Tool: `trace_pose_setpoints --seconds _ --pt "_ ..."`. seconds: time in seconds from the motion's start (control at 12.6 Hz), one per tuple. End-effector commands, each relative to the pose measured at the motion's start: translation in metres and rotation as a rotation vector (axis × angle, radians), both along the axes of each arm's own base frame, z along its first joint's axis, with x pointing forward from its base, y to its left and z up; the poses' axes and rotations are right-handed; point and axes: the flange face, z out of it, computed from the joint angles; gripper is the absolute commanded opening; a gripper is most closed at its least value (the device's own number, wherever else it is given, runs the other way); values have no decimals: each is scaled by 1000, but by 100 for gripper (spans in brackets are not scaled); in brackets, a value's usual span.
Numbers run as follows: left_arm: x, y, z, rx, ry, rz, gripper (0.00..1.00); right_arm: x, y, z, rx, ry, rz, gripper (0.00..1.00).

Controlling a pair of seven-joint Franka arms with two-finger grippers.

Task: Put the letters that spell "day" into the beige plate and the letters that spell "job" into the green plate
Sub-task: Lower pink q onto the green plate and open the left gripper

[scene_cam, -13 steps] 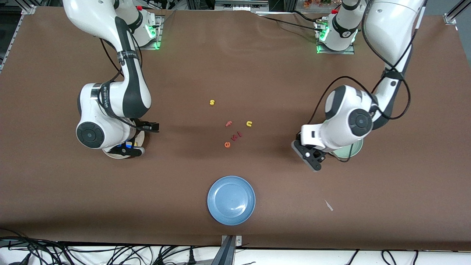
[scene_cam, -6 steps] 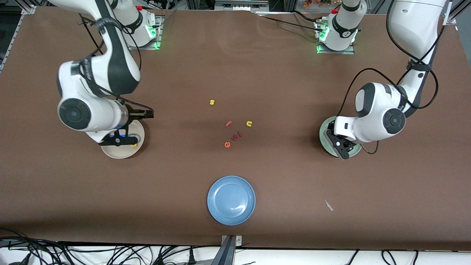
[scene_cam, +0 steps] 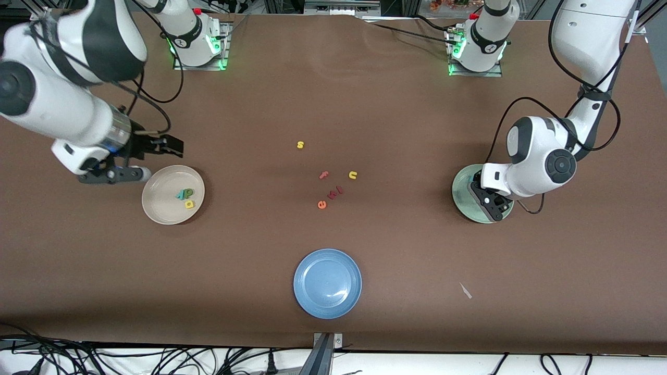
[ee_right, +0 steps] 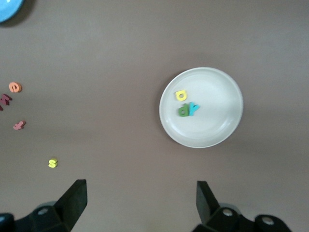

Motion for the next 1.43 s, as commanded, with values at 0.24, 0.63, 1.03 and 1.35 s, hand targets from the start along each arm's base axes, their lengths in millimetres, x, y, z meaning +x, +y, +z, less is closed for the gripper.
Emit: trace_pose_setpoints --seconds 0.24,0.63,1.03,1.35 --pt "0 0 -23 18 -56 -21 19 -33 -51 75 -20 -13 -58 100" --pt "2 -1 -18 18 -63 -15 99 -32 -79 81 -48 -37 2 100" --pt "10 2 32 10 -59 2 100 -30 -94 81 -39 -41 -44 100" --pt "13 8 106 23 17 145 100 -28 -107 80 -38 -40 -64 100"
